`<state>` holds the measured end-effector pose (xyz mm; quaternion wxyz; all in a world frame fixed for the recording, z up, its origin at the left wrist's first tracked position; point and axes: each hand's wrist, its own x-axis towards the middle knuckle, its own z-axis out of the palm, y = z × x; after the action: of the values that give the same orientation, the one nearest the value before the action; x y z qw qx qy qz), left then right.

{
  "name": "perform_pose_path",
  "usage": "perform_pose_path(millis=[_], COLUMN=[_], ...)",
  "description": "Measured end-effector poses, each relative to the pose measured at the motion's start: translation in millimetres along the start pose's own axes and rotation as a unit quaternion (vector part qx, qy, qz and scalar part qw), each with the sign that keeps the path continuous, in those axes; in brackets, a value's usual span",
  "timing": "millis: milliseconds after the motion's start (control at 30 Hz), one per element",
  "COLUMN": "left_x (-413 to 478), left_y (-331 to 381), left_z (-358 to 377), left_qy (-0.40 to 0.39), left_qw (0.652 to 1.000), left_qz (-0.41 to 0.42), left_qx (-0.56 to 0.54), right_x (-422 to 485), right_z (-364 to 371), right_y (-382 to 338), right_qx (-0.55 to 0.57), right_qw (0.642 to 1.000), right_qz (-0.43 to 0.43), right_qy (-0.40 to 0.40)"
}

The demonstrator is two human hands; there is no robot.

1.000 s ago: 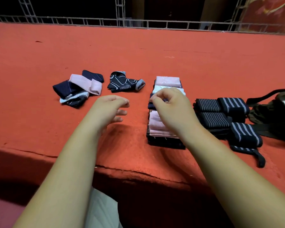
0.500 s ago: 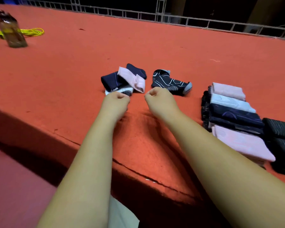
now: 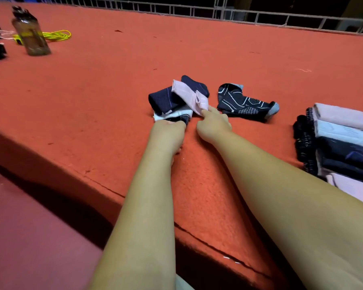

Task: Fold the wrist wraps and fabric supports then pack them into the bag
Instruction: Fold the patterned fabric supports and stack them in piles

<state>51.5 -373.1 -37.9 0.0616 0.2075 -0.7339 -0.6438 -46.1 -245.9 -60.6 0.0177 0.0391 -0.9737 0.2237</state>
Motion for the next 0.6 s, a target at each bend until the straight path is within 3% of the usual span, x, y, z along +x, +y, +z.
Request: perform_pose_path(millis=[133, 267, 467, 600], left_x=[-3.2, -16.8, -53.3, -88.9], left_y=[2.1, 10.1, 34.8, 47.2], left_z=[5.9, 13.2, 20.4, 44.5], left_qy=[-0.007, -0.015, 0.029, -0.021], left_qw=[1.0, 0.999, 0.985, 0.97], left_qz=[-0.005, 0.01, 0.167, 0.242], left_qx=[-0.019, -0.042, -0.035, -0.015], right_x=[-4.1, -23.4, -76.0, -135.3], right_z=[-10.2, -44.7, -128.4, -178.8], right_y=[3.1, 8.9, 32.7, 56.2], right_qx=[0.088, 0.275, 0.438, 0.515], right_qw=[0.995, 0.947, 0.868, 0.828], right_qz=[0.002, -0.001, 0.057, 0.056], right_qy=[0.046, 0.167, 0.227, 0.215])
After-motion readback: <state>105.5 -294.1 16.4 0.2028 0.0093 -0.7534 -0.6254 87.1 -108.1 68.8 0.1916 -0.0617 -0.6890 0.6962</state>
